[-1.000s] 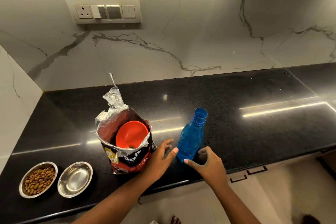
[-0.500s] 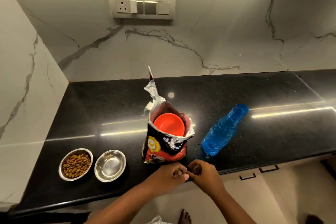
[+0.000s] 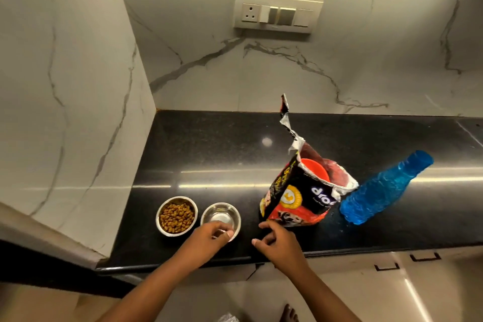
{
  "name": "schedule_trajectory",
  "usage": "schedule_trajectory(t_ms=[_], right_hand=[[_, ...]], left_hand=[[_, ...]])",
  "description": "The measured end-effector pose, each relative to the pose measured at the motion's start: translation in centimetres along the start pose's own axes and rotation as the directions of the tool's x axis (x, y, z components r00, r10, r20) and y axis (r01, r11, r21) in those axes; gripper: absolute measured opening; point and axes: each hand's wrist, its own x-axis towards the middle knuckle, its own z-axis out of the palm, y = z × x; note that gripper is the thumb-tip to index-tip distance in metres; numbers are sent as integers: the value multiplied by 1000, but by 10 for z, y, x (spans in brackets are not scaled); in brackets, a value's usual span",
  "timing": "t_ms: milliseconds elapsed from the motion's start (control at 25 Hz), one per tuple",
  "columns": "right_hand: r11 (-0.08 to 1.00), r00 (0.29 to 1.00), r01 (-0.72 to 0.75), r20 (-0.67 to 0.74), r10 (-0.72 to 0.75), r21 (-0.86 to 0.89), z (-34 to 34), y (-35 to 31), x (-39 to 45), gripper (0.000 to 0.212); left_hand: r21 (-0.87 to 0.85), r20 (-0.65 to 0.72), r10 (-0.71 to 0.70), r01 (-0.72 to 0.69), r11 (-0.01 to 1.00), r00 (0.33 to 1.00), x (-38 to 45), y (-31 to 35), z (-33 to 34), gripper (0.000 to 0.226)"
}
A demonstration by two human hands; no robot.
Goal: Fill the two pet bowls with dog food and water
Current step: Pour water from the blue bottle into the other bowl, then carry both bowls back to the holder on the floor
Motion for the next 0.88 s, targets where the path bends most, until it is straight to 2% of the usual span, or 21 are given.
schedule_trajectory(t_ms=[160, 280, 360, 440, 560, 640, 880], right_hand=[[996, 999, -22, 39, 19, 85, 26, -25, 13, 49], [969, 989, -136, 94, 119, 206, 40, -42, 14, 54], [937, 976, -207, 131, 177, 280, 47, -48, 15, 54], [910, 965, -251, 157, 209, 329, 51, -53, 15, 52], [878, 953, -288, 203, 224, 383, 51, -59, 10, 50], [843, 945, -313, 234, 230, 438, 49, -63, 8, 48], [744, 922, -382, 278, 269, 549, 47, -64, 14, 46]], left_hand=[[-115, -214, -107, 83, 990, 971, -12, -28, -43, 9], [9, -431, -138, 157, 988, 892, -19, -61, -70, 4], [81, -484, -140, 204, 976, 864, -21, -75, -79, 17], [27, -480, -191, 232, 972, 856, -22, -82, -82, 28], [-223, -396, -295, 221, 950, 870, -17, -83, -78, 35], [-305, -371, -311, 201, 931, 875, -10, -86, -75, 39], [-519, -382, -372, 137, 844, 846, -3, -85, -66, 31]])
